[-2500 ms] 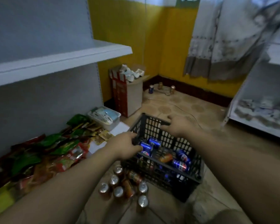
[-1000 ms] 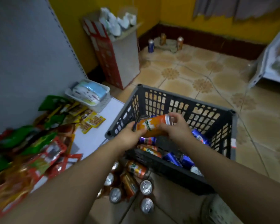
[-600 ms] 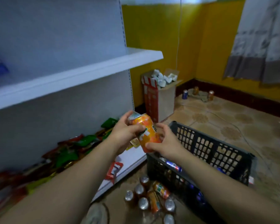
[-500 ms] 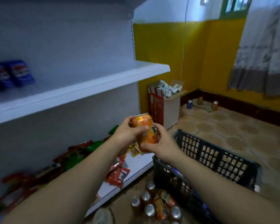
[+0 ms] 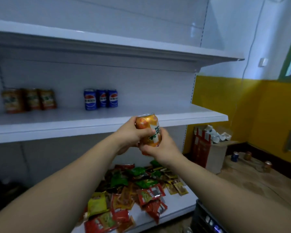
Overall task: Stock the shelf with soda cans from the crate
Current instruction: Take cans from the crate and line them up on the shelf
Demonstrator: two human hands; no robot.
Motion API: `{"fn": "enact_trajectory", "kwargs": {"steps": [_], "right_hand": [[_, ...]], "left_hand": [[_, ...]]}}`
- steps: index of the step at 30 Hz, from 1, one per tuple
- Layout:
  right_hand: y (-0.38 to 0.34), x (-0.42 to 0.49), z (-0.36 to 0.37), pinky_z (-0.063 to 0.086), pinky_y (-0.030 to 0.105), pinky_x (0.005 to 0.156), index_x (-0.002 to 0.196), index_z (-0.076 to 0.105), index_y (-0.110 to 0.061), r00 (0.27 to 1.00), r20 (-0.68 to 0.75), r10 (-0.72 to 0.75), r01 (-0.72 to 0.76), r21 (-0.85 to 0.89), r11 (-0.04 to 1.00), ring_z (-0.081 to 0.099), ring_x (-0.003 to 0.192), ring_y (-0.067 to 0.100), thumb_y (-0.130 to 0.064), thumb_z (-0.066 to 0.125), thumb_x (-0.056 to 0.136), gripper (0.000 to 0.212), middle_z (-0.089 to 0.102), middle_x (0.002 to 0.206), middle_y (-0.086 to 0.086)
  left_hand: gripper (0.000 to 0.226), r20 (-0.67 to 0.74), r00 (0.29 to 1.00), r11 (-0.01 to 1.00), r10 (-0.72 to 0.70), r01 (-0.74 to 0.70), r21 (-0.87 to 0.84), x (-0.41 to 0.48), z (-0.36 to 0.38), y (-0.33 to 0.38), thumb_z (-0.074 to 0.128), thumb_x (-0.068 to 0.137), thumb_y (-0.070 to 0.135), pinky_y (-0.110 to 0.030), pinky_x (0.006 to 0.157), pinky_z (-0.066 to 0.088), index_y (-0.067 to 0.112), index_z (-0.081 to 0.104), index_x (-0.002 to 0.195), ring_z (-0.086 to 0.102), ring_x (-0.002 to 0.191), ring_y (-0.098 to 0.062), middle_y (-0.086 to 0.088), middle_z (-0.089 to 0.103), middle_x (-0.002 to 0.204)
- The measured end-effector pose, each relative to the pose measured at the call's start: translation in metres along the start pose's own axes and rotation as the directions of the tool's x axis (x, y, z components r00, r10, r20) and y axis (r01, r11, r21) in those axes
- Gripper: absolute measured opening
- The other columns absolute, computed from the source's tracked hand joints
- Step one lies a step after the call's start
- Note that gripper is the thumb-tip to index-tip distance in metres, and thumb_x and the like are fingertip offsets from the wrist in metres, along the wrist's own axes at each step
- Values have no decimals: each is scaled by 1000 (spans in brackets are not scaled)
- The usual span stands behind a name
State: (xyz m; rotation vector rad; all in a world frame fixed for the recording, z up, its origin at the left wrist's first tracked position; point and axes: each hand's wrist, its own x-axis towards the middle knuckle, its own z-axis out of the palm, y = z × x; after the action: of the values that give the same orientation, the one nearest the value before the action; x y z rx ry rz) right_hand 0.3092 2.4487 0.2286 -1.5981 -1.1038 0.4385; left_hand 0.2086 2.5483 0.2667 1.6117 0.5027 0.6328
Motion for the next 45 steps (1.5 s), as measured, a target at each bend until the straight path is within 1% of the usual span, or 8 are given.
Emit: {"fn": "enact_trajectory", "kwargs": {"steps": [7, 13, 16, 21, 25, 32, 38, 45], "right_hand": [[-37, 49, 92, 53, 35, 91, 125, 42, -34, 981, 165, -101, 109, -37, 993, 60, 103, 12, -27, 82, 71, 68, 61, 112, -8], [-56, 109, 170, 43, 29, 93, 146, 27, -30, 917, 367, -160, 235, -169, 957, 47, 124, 16, -38, 75, 80, 82, 46, 140, -3], [-55, 147, 203, 37, 38, 107, 151, 21, -26, 900, 411, -144, 318, -394, 862, 35, 137, 22, -51, 67, 83, 86, 31, 154, 1], [-47, 199, 248, 30, 48, 110, 148, 31, -24, 823, 564, -68, 499, -660, 562, 33, 137, 29, -71, 35, 88, 76, 33, 153, 7], [-42, 226, 270, 5, 57, 115, 153, 11, -34, 785, 617, 60, 525, -713, 465, 8, 147, 31, -77, 15, 87, 78, 8, 162, 4], [-36, 234, 273, 18, 54, 114, 150, 16, -38, 779, 626, -31, 579, -700, 419, 23, 142, 29, -82, 15, 81, 82, 20, 159, 1], [-34, 234, 273, 18, 52, 115, 150, 15, -40, 784, 621, -32, 569, -695, 440, 21, 143, 26, -84, 14, 79, 83, 18, 159, -3], [-34, 232, 273, 18, 50, 115, 150, 15, -41, 788, 615, -45, 566, -693, 447, 21, 143, 24, -83, 14, 79, 82, 18, 160, -5]], "left_hand": [[62, -235, 970, 992, 56, -28, 122, -16, -104, 9, 77, 77, 16, -46, 77, 57, 34, 40, 123, 62, 97, -20, 0, 60, 111], [79, -468, 874, 965, 133, -7, 261, -10, -204, 1, 77, 76, 12, -46, 83, 55, 24, 33, 140, 60, 102, -21, -3, 57, 117], [85, -561, 813, 954, 153, 27, 299, 2, -257, -9, 77, 76, 12, -53, 99, 45, 27, 28, 144, 51, 118, -24, -3, 50, 132], [85, -617, 779, 972, 113, 42, 230, 24, -326, -35, 75, 77, 10, -55, 102, 42, 29, 29, 145, 49, 122, -27, -2, 50, 135], [88, -614, 781, 975, 116, 28, 220, 44, -358, -48, 73, 80, 9, -54, 104, 39, 30, 21, 149, 49, 123, -26, -2, 48, 137], [89, -636, 731, 910, 246, 52, 412, 80, -398, -61, 66, 86, 7, -42, 100, 42, 36, 10, 150, 50, 123, -24, -3, 48, 139], [76, -537, 644, 572, 545, 183, 800, 102, -425, -71, 66, 86, 13, -45, 110, 34, 29, 25, 148, 31, 138, -29, -4, 21, 155], [99, -570, 705, 257, 422, 510, 821, 108, -463, -61, 72, 77, 45, -54, 115, 15, 36, 5, 150, -3, 146, -29, -1, 5, 159]]}}
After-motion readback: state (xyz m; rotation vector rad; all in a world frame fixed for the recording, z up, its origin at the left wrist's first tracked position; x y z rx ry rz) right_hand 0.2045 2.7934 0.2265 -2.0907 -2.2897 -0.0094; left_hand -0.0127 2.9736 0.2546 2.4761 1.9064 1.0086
